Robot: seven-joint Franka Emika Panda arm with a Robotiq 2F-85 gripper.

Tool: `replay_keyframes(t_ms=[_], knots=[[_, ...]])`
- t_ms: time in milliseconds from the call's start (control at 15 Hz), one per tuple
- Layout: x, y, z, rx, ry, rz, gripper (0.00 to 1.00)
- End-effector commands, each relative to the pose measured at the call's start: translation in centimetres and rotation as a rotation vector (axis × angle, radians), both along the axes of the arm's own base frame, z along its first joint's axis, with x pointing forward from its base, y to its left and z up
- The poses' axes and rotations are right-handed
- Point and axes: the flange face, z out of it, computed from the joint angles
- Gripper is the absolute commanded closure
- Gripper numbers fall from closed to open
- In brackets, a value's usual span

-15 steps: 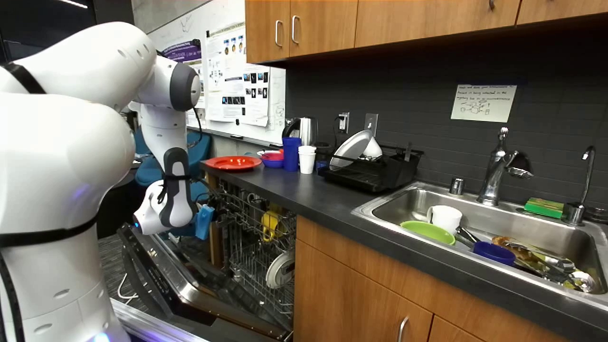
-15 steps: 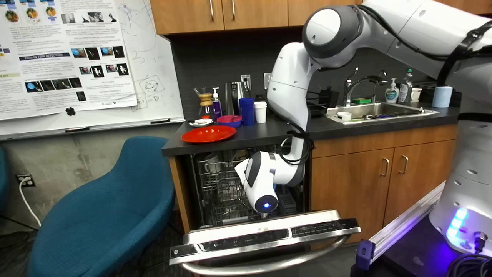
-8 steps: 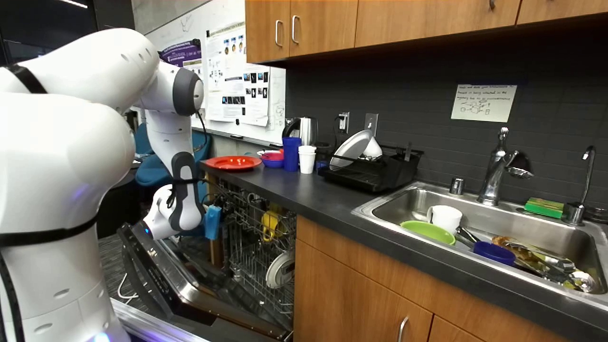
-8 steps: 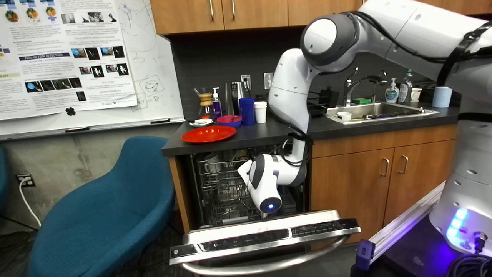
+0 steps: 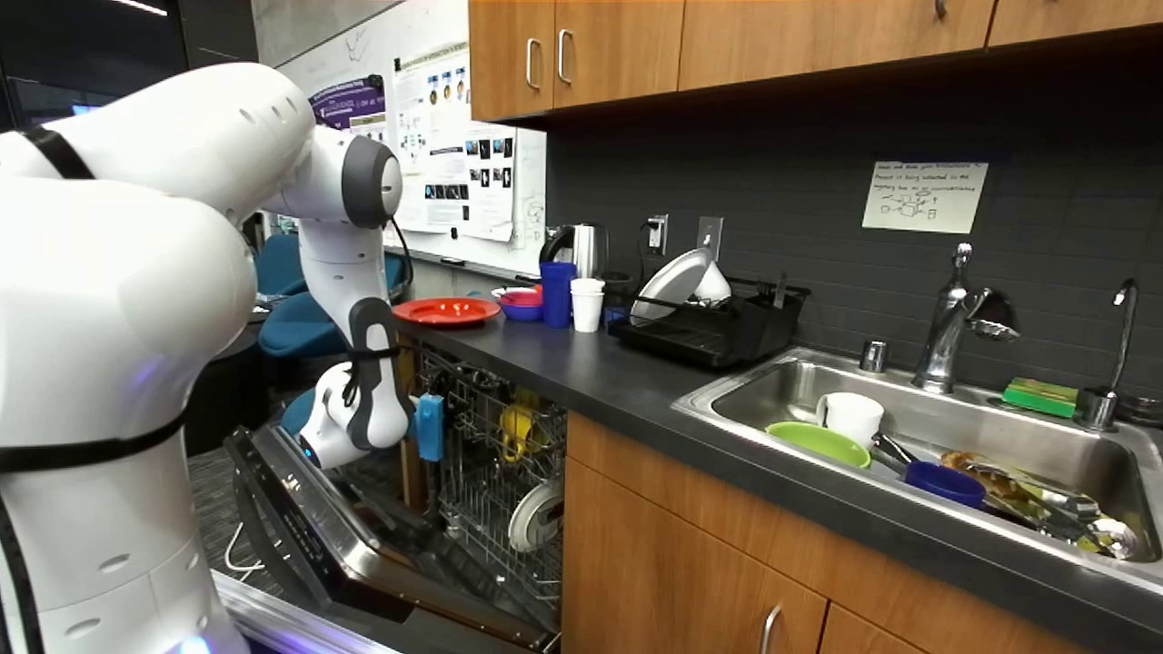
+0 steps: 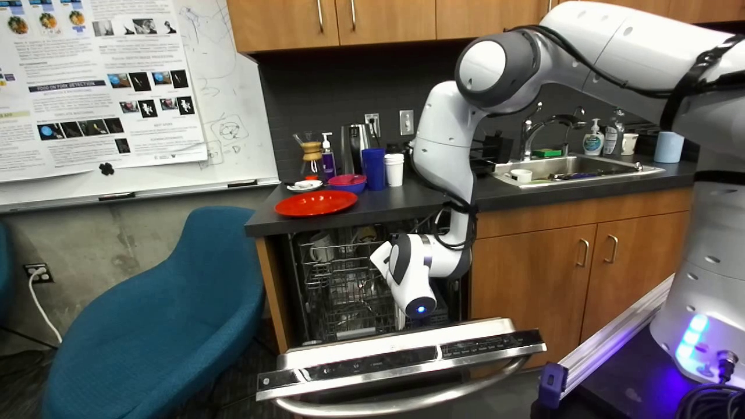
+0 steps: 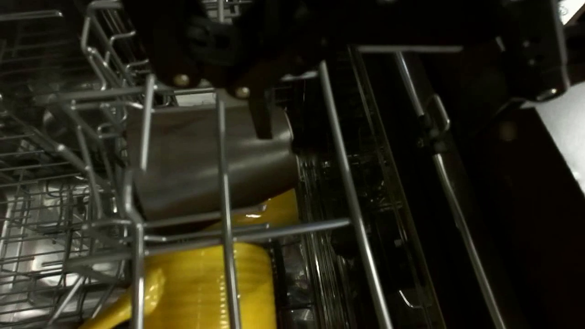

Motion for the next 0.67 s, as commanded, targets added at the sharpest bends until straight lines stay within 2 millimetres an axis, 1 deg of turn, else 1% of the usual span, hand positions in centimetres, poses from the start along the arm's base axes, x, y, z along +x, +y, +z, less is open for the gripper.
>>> replay_keyframes(t_ms=[0,333,600], knots=[[1.1,-0.5,-0.1,-0.024,-0.008,-0.014,0.0],[2.1,-0.5,0.0,-0.026,-0.012,-0.027,0.0],[2.4,-0.5,-0.6,-0.014,-0.005,-0.048,0.0]])
